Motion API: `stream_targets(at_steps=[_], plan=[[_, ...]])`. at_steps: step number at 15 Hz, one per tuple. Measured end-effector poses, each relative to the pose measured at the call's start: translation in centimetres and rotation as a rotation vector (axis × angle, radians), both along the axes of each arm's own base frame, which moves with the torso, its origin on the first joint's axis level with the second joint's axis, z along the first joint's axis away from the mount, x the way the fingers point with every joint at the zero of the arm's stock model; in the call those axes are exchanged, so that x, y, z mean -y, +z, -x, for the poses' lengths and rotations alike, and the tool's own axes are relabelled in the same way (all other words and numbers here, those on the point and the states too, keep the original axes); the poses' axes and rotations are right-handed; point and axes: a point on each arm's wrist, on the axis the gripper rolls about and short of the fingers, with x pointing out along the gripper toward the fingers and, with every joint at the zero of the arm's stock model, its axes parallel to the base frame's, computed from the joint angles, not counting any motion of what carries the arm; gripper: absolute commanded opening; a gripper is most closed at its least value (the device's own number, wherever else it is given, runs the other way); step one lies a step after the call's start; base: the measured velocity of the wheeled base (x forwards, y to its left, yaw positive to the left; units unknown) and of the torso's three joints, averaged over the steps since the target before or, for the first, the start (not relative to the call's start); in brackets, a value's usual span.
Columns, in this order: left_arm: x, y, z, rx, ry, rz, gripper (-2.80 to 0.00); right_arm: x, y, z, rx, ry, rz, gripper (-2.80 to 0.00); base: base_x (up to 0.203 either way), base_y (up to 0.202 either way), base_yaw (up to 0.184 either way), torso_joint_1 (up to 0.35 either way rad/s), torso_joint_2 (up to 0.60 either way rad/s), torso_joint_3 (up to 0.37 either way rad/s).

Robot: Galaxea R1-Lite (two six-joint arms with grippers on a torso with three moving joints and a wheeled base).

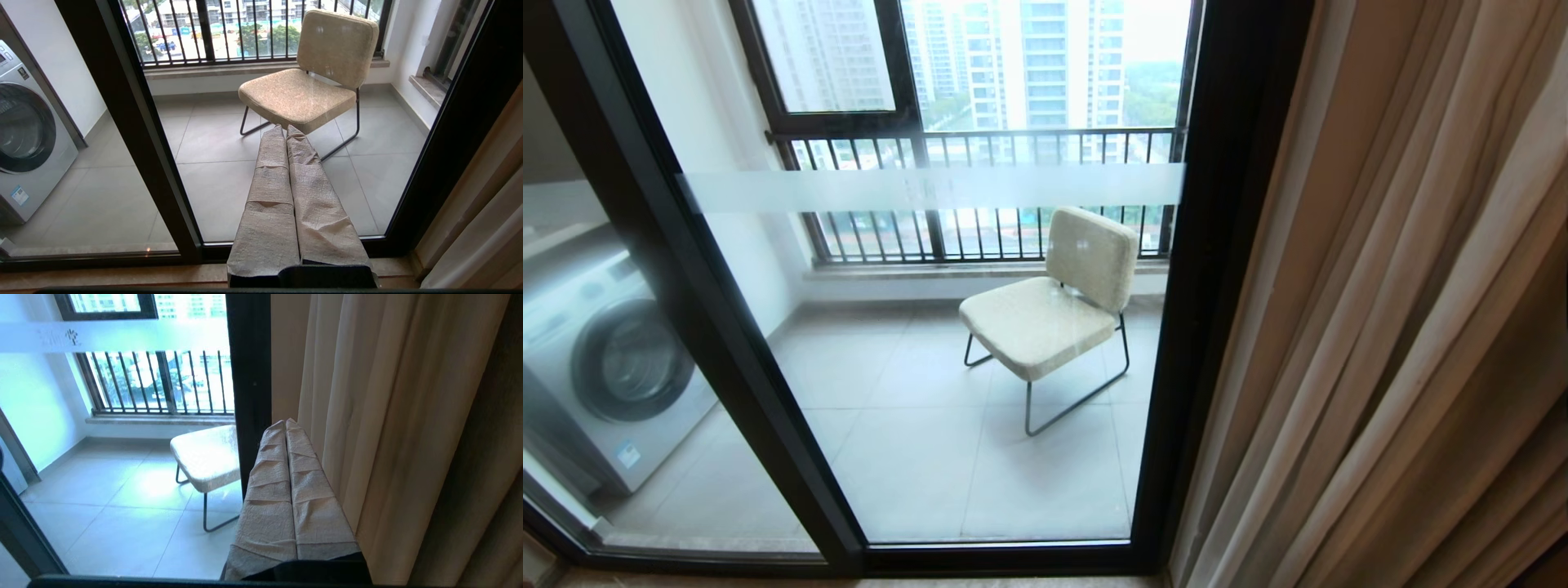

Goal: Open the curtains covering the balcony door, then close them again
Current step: Pull the inner curtains open on both sides

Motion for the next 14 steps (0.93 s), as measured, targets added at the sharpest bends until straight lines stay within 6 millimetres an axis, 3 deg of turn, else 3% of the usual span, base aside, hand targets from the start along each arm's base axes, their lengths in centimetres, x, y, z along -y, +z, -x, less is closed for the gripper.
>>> stream_targets(at_steps=[9, 12, 14], plan=[[0.0, 0.0, 0.0, 0.000, 0.000, 0.000, -2.80, -0.4, -7.5, 6.2, -0.168, -0.048, 0.013, -2.80, 0.000, 0.000, 0.000, 0.000, 0.00, 0.000], [0.0, 0.0, 0.0, 0.000, 0.000, 0.000, -2.80, -0.3, -10.5, 6.9, -0.246, -0.068, 0.027, -2.80, 0.000, 0.000, 0.000, 0.000, 0.00, 0.000], [0.0, 0.0, 0.0, 0.000, 0.000, -0.001, -2.80, -0.3, -11.0, 6.9, -0.234, -0.080, 0.018, -2.80, 0.000, 0.000, 0.000, 0.000, 0.00, 0.000]])
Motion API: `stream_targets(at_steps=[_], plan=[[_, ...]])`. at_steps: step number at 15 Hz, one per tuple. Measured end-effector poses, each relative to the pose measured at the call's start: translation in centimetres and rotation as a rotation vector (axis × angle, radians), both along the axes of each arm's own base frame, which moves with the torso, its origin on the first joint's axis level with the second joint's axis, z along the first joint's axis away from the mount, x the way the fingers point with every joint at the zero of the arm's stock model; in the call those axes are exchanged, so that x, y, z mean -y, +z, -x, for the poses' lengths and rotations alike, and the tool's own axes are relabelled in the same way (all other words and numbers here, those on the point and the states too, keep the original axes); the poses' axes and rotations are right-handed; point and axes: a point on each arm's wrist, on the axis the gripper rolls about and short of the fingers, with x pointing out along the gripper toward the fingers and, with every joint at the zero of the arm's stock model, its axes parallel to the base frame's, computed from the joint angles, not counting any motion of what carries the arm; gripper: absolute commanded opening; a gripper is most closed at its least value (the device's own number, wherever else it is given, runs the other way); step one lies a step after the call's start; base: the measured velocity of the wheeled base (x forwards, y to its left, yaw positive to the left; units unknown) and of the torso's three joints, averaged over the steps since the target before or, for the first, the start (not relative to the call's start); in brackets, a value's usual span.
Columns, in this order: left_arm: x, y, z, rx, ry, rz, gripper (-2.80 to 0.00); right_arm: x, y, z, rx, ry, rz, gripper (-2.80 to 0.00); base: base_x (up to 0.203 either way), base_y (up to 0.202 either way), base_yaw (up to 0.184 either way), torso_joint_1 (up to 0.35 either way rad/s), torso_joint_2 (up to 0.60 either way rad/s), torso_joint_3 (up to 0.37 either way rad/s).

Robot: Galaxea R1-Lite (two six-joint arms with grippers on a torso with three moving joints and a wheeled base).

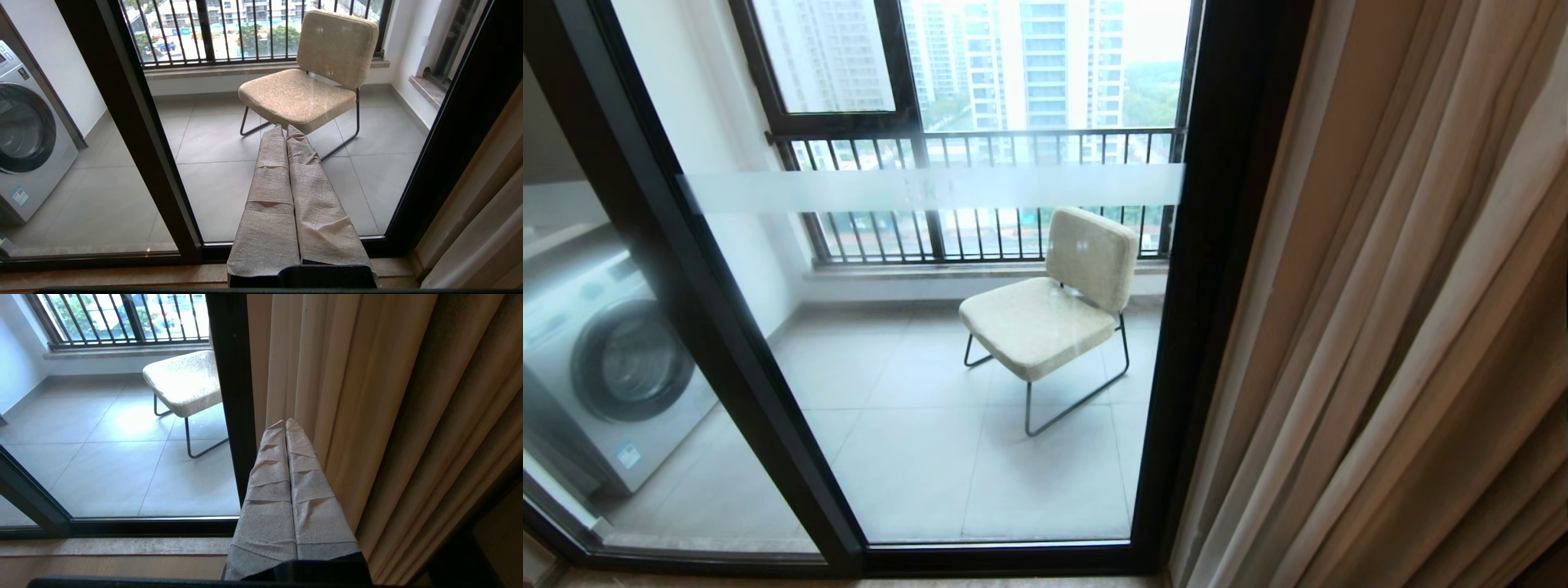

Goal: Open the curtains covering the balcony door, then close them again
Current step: Pull the inner curtains open on both sides

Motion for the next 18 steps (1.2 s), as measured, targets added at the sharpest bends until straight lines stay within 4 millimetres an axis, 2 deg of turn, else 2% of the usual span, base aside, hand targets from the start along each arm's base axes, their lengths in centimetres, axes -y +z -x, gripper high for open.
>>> stream_targets(at_steps=[6, 18], plan=[[0.00, 0.00, 0.00, 0.000, 0.000, 0.001, -2.80, 0.15, -0.58, -0.04, 0.002, -0.068, -0.071, -2.80, 0.000, 0.000, 0.000, 0.000, 0.00, 0.000], [0.00, 0.00, 0.00, 0.000, 0.000, 0.001, -2.80, 0.18, -0.82, -0.12, -0.005, -0.080, -0.074, -2.80, 0.000, 0.000, 0.000, 0.000, 0.00, 0.000]])
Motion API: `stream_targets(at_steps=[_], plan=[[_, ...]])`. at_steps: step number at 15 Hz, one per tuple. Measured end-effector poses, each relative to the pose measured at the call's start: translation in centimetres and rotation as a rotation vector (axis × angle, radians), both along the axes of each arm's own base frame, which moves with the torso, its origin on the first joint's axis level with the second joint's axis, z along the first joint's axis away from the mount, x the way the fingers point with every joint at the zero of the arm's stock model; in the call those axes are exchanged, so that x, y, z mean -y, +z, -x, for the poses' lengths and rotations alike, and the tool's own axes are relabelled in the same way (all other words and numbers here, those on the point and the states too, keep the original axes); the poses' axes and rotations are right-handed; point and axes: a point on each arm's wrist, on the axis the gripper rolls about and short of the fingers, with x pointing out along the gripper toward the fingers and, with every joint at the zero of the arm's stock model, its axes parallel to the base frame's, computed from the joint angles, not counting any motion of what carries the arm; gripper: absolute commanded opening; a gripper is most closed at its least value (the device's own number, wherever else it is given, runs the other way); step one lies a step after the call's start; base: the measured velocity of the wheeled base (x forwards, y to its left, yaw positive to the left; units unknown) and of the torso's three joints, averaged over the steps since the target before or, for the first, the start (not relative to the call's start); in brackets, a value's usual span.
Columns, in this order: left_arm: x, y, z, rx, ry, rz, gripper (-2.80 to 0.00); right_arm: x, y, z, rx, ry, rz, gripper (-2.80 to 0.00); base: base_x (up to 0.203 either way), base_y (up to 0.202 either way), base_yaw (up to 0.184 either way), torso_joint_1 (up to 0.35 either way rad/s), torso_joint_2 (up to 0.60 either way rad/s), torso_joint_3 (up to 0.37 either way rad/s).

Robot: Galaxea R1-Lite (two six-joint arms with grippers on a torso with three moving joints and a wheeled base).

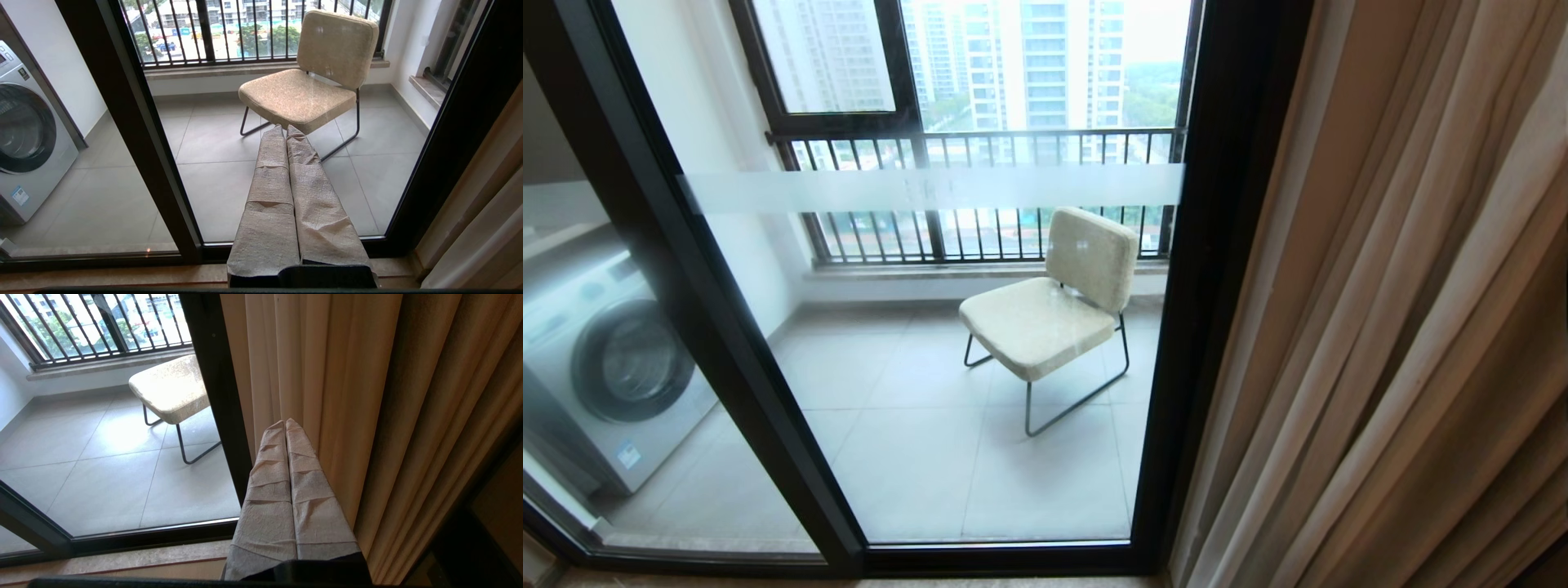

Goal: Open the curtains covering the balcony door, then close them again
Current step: Pull the inner curtains open on both sides, then close the inner curtains on both sides

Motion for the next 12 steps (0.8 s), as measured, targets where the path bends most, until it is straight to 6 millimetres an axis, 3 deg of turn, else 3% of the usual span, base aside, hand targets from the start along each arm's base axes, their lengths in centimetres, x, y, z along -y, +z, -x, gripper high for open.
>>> stream_targets(at_steps=[12], plan=[[0.00, 0.00, 0.00, 0.000, 0.000, 0.000, -2.80, 0.00, 0.00, 0.00, 0.000, 0.000, 0.000, -2.80, 0.000, 0.000, 0.000, 0.000, 0.00, 0.000]])
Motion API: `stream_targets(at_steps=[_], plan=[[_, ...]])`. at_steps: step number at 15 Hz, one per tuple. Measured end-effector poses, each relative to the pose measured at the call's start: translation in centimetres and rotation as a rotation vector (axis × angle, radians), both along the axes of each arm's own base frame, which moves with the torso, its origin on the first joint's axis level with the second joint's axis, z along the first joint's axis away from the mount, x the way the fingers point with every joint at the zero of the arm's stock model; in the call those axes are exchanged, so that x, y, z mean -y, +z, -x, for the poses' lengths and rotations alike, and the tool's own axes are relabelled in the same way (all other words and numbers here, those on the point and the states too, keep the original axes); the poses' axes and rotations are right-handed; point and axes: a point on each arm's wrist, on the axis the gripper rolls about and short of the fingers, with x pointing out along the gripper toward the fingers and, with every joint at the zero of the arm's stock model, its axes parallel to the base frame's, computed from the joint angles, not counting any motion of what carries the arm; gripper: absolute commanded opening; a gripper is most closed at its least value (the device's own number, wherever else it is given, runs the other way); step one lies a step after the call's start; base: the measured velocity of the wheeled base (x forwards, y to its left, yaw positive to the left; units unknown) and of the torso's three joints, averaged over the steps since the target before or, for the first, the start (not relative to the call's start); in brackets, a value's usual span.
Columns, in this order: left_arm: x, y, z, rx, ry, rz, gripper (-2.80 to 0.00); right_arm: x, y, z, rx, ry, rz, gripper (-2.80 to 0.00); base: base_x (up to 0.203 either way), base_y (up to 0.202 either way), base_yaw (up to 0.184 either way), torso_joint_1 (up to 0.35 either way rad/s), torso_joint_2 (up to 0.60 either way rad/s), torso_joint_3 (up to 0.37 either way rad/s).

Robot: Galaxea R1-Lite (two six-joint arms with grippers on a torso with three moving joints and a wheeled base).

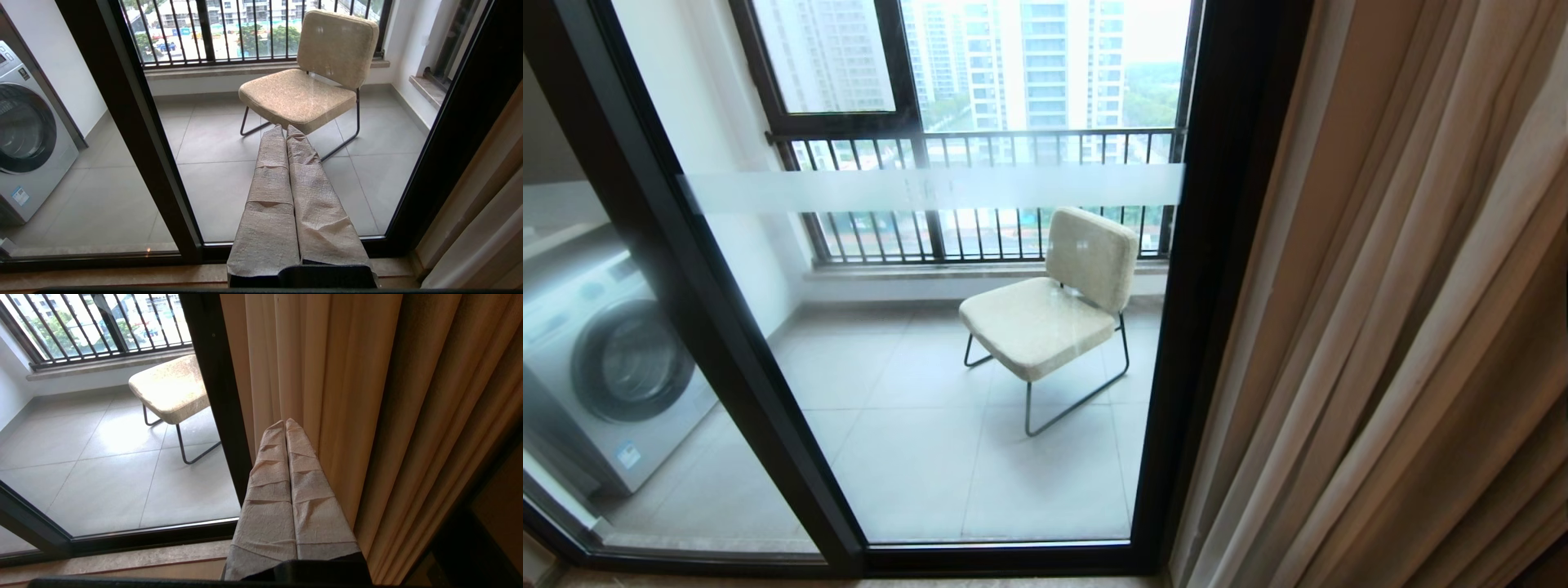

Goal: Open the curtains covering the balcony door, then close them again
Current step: Close the inner curtains on both sides

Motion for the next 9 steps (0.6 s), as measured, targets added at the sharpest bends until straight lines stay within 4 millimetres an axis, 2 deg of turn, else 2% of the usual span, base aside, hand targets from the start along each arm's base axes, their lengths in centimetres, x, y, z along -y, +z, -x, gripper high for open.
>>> stream_targets(at_steps=[9], plan=[[0.00, 0.00, 0.00, 0.000, -0.001, 0.000, -2.80, 0.00, -0.02, -0.01, 0.000, 0.002, 0.015, -2.80, 0.000, 0.000, 0.000, 0.000, 0.00, 0.000]])
